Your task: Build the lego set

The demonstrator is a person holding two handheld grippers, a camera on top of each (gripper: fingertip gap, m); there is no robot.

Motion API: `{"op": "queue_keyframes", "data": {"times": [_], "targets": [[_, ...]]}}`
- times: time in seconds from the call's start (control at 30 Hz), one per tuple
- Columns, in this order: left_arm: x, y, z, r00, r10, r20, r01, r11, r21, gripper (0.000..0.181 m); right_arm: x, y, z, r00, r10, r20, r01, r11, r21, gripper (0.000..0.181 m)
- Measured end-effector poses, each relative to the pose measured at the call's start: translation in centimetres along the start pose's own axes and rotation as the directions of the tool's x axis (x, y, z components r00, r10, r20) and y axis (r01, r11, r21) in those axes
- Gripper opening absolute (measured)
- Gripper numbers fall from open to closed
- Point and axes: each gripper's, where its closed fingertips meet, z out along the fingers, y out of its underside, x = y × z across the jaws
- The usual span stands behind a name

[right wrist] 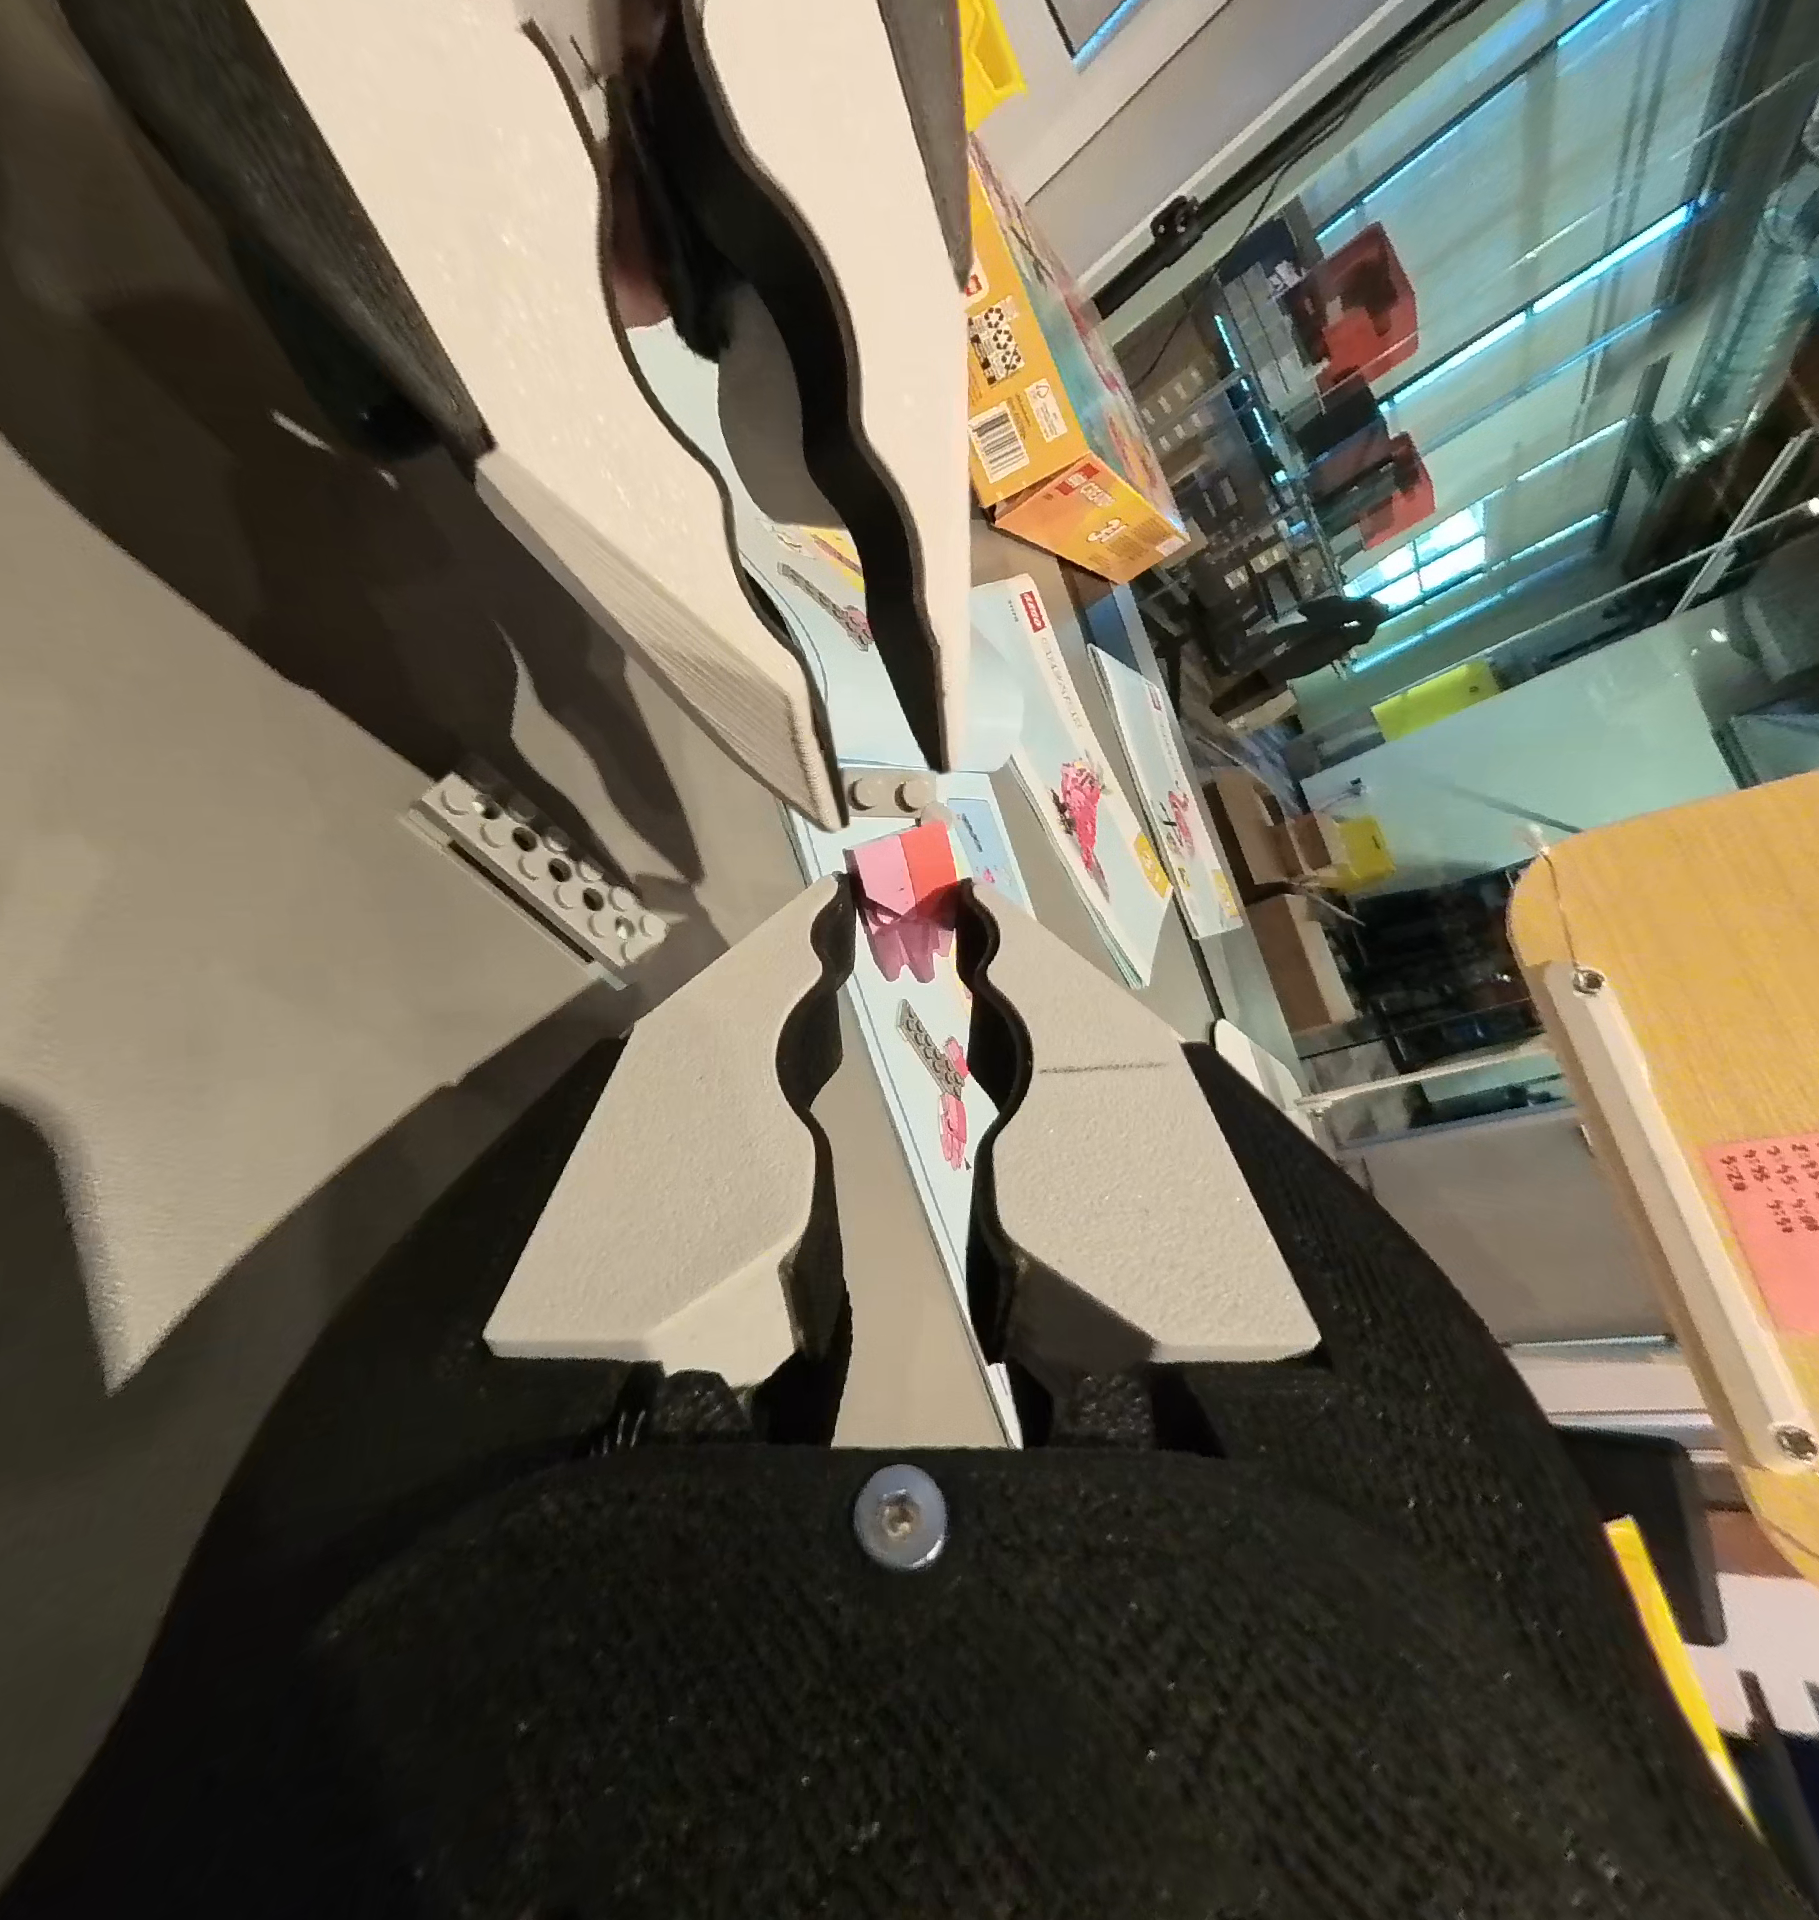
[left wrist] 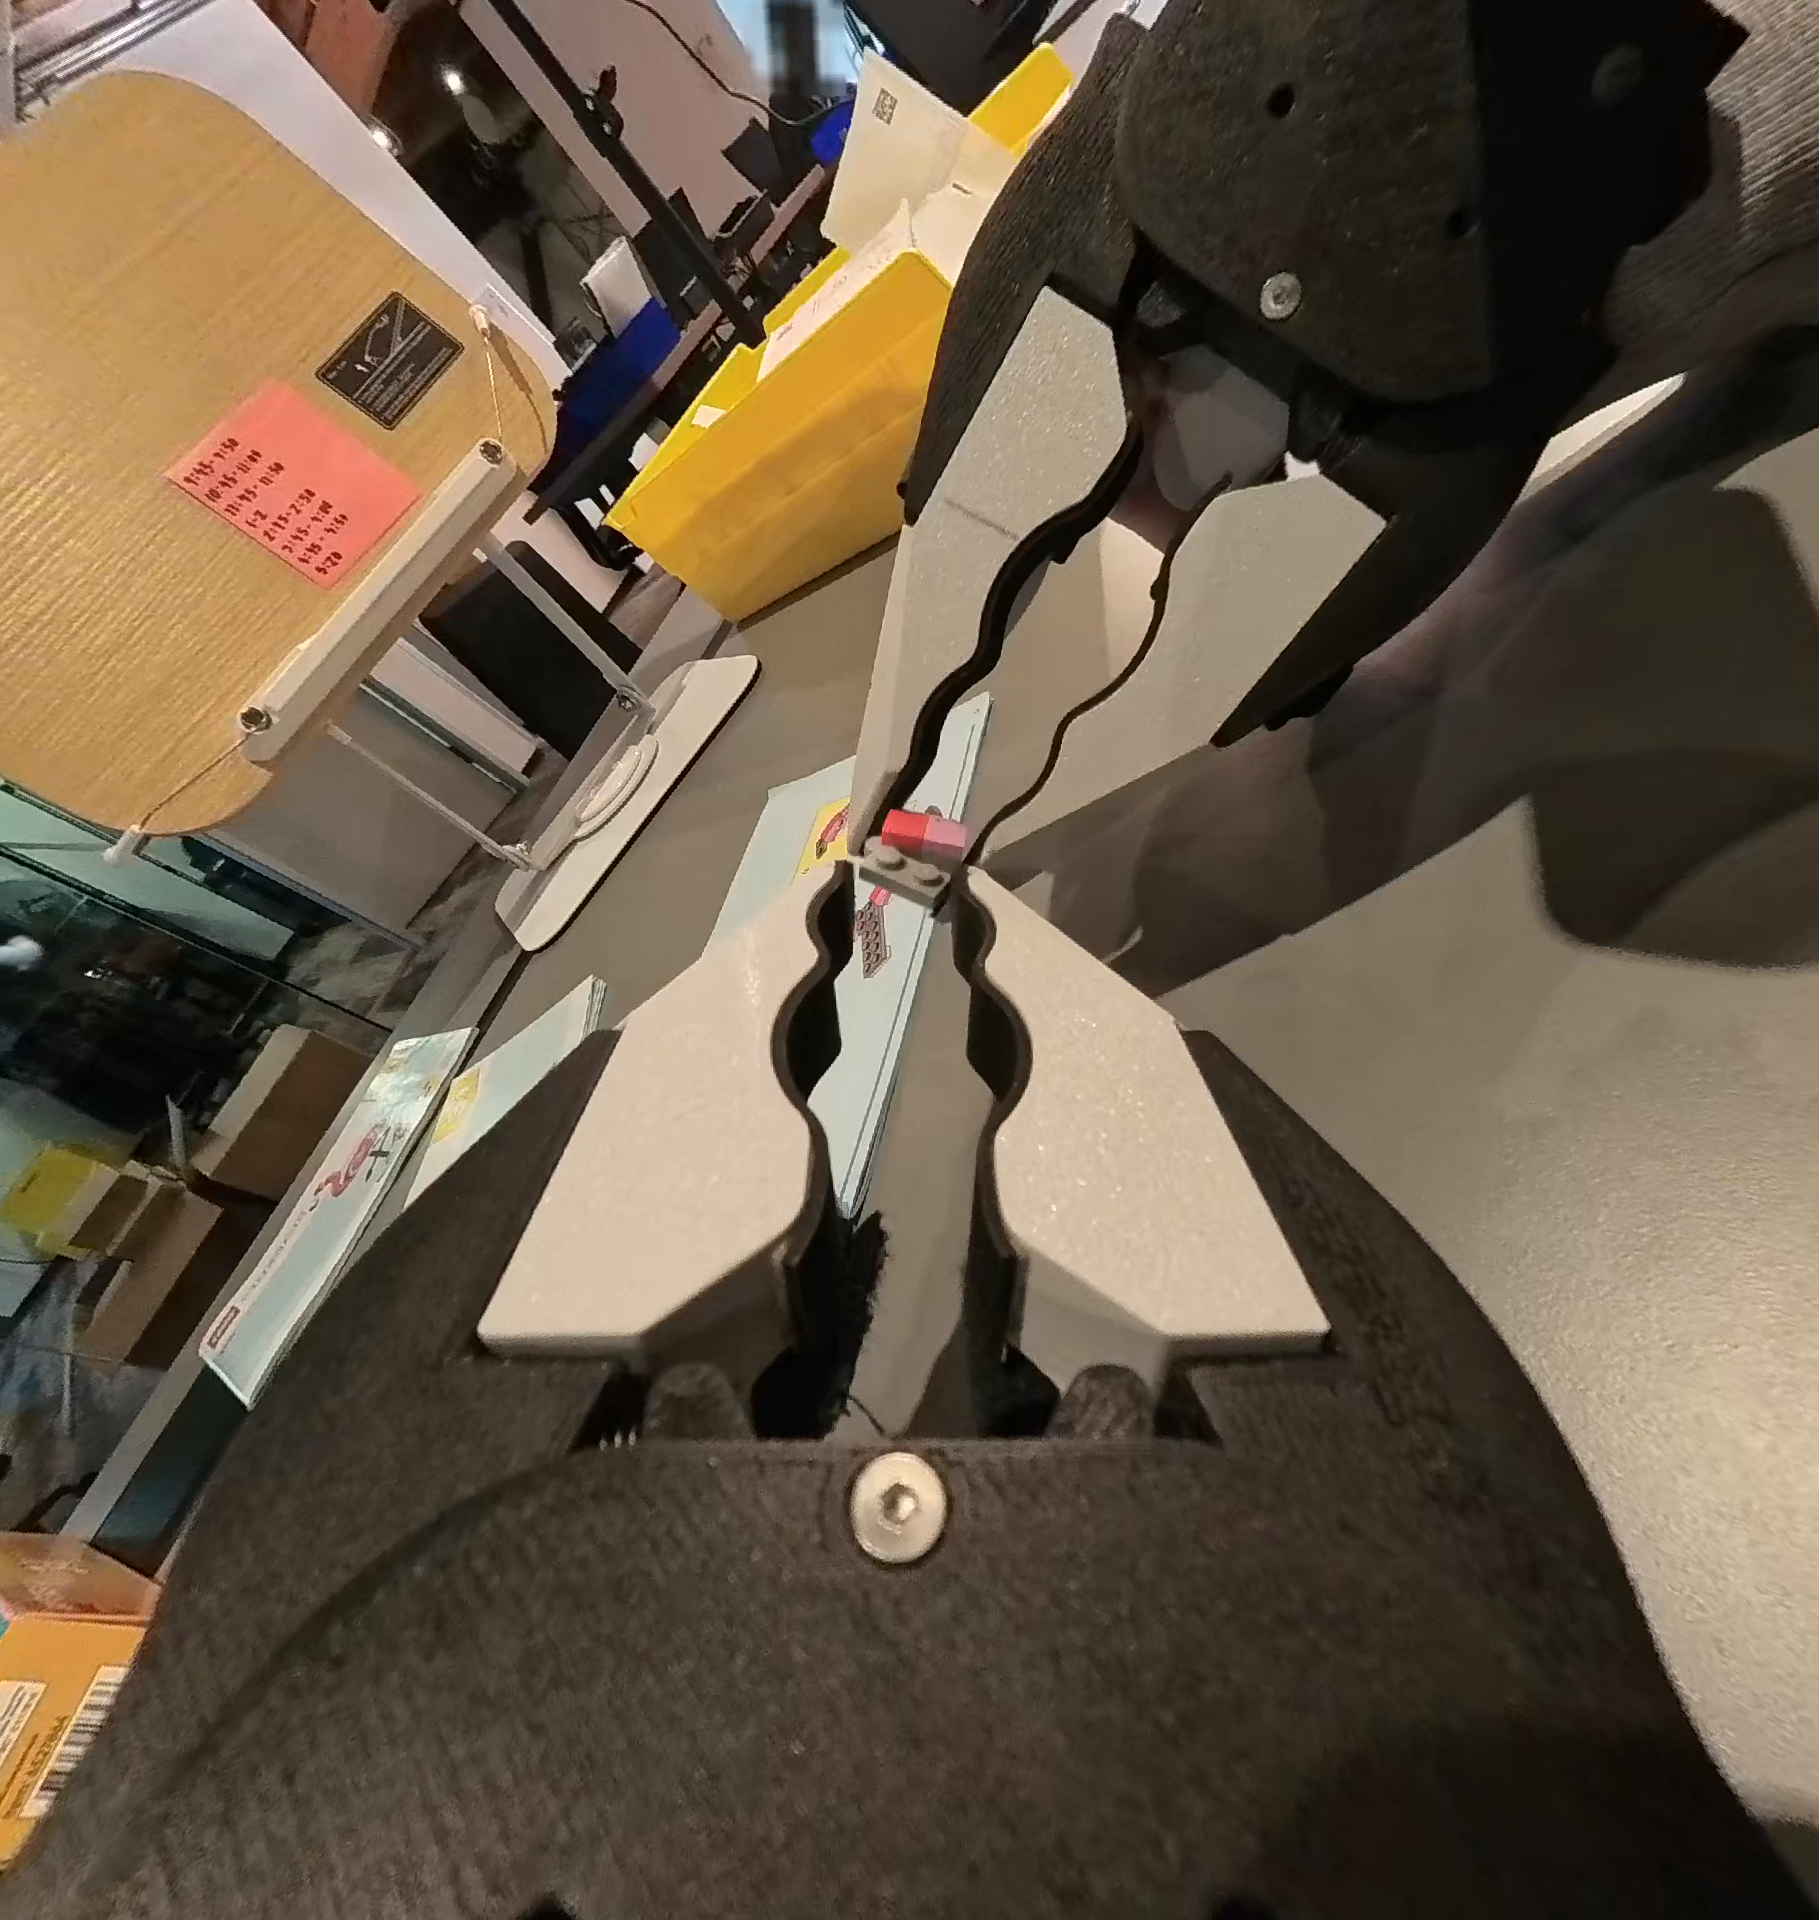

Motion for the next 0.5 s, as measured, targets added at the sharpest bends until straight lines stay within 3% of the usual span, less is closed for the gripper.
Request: {"op": "queue_keyframes", "data": {"times": [0.5], "targets": [[-0.35, -0.08, 0.03, 0.999, 0.016, 0.031, -0.016, 1.000, 0.002, 0.013, 0.58, 0.11, 0.08, 0.999, 0.048, -0.026, -0.048, 0.999, -0.011, 0.017]]}}
